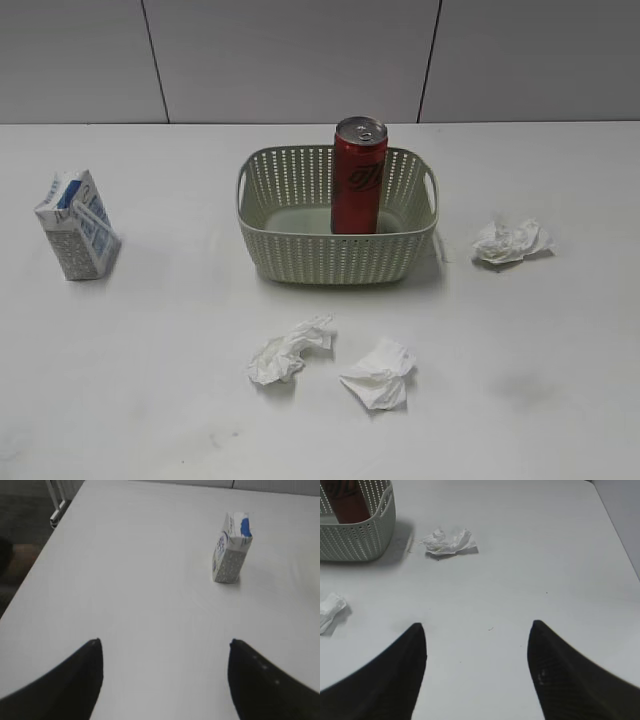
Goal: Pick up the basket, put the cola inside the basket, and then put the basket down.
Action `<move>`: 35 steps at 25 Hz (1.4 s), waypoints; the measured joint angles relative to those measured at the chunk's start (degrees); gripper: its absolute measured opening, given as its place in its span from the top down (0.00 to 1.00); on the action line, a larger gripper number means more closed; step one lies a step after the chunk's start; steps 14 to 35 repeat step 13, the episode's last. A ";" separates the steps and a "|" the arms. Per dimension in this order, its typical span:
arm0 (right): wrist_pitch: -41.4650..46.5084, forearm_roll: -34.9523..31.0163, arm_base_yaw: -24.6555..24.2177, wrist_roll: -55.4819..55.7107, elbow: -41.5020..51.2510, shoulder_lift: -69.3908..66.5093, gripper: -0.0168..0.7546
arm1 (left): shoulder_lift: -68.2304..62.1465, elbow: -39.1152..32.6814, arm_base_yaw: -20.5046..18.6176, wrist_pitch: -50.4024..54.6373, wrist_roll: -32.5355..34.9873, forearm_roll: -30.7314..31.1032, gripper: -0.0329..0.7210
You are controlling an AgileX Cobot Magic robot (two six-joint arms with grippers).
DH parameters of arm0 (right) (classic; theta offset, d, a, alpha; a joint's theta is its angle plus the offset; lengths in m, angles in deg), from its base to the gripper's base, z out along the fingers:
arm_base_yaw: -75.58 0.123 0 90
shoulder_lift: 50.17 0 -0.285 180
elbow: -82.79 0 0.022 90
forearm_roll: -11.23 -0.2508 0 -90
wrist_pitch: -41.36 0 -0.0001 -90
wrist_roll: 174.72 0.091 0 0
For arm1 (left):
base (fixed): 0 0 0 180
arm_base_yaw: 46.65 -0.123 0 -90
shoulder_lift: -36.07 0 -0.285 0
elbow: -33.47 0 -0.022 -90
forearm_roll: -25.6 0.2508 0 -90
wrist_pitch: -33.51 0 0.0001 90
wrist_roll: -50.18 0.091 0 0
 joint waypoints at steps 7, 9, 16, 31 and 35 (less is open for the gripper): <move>0.00 0.00 0.00 0.00 0.05 0.00 0.33 | 1.93 -0.07 0.00 -0.37 0.00 0.44 0.17; 0.00 0.00 0.00 0.00 0.05 0.00 0.33 | 1.93 -0.07 0.00 -0.37 0.00 0.44 0.17; 0.00 0.00 0.00 0.05 0.05 0.00 0.33 | 1.93 -0.07 0.00 -0.37 0.00 0.44 0.17; 0.00 0.00 0.00 0.05 0.05 0.00 0.33 | 1.93 -0.07 0.00 -0.37 0.00 0.44 0.17; 0.00 0.00 0.00 0.05 0.05 0.00 0.33 | 1.93 -0.07 0.00 -0.37 0.00 0.44 0.17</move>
